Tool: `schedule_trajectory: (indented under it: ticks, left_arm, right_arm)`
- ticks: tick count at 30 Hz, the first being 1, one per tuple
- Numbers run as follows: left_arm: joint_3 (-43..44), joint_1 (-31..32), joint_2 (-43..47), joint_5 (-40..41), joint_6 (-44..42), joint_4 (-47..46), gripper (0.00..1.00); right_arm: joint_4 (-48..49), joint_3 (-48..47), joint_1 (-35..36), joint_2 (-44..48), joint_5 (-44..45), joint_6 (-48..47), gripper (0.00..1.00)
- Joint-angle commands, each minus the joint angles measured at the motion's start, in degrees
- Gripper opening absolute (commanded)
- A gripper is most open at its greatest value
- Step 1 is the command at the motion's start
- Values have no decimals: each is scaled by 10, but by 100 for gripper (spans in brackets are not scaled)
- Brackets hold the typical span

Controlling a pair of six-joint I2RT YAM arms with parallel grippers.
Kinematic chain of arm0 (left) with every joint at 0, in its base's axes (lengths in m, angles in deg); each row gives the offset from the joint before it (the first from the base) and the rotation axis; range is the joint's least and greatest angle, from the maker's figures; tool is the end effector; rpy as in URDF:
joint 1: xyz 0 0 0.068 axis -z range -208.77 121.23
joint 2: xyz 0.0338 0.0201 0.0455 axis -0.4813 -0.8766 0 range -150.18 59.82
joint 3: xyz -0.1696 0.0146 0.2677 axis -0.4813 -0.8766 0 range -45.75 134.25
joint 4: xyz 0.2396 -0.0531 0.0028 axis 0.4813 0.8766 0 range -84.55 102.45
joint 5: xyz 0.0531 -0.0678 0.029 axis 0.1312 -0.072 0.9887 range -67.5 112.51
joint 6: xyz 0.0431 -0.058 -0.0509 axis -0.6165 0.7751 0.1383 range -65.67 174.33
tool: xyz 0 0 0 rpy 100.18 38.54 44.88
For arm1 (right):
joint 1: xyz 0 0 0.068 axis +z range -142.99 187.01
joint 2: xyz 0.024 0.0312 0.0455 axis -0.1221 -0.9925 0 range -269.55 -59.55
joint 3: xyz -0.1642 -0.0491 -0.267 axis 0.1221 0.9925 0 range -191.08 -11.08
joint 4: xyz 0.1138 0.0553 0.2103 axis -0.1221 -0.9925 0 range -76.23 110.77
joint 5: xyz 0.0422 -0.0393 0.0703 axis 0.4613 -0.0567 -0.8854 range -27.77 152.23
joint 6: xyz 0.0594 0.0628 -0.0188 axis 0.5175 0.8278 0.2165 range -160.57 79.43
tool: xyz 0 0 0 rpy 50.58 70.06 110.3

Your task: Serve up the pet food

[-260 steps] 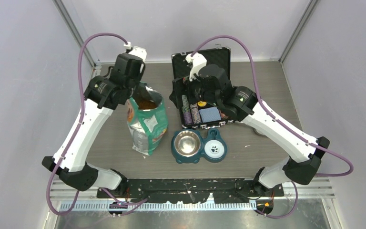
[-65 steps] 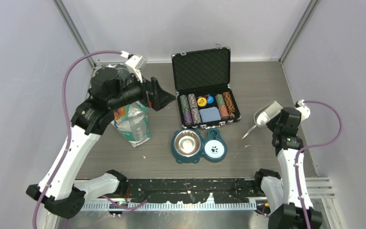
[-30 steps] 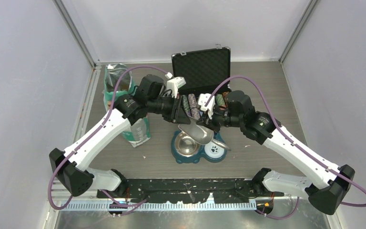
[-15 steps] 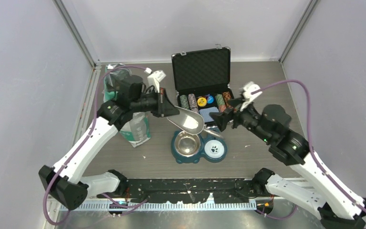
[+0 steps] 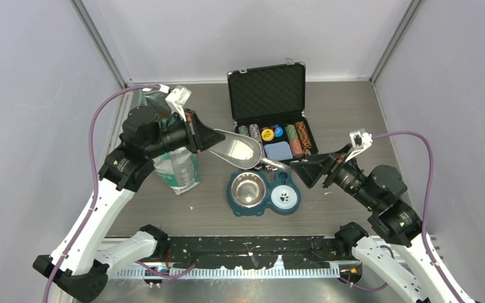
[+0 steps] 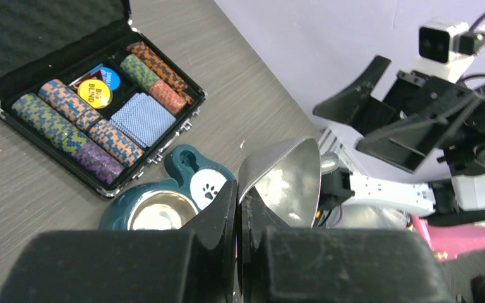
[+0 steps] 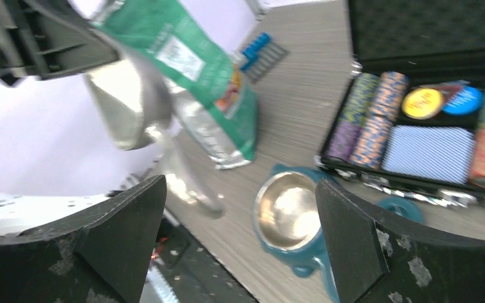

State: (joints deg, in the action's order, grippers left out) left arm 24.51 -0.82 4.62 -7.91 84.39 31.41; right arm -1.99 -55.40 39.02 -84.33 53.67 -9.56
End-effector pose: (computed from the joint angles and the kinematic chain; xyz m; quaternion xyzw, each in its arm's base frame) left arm 0.1463 -0.1227 0.4582 0.1533 0.7470 -0.4748 0.4394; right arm 0.0659 0.0550 0.3675 -0.0576 0.7242 0.4043 0.5557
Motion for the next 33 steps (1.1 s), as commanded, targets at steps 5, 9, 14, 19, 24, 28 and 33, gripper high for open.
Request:
schedule_trajectory:
  ticks: [5,9,14,19,24,28,33]
  left_arm:
    - [21,-3,25,27,79,-107,0]
    - [15,-3,39,64,76,-102,0]
    - [-16,-3,62,88,89,-123,0]
    - [-12,-3,66,89,79,-113,0]
    - [-13,-3,63,106,84,-106,0]
    - [-6,-3,52,112,89,-101,0]
    - [-4,-3,47,109,79,-95,0]
  right_arm:
    - [272,16,-4,-67,-150,133,96]
    - [298,5,-5,-111,-163,166,98]
    - [315,11,-5,-133,-161,189,98]
    - [386,24,-5,-153,-186,233,97]
    - [432,22,-5,-178,-214,265,89]
    - [460,22,-5,-198,-242,299,84]
    - [474,26,-5,-200,-240,306,76]
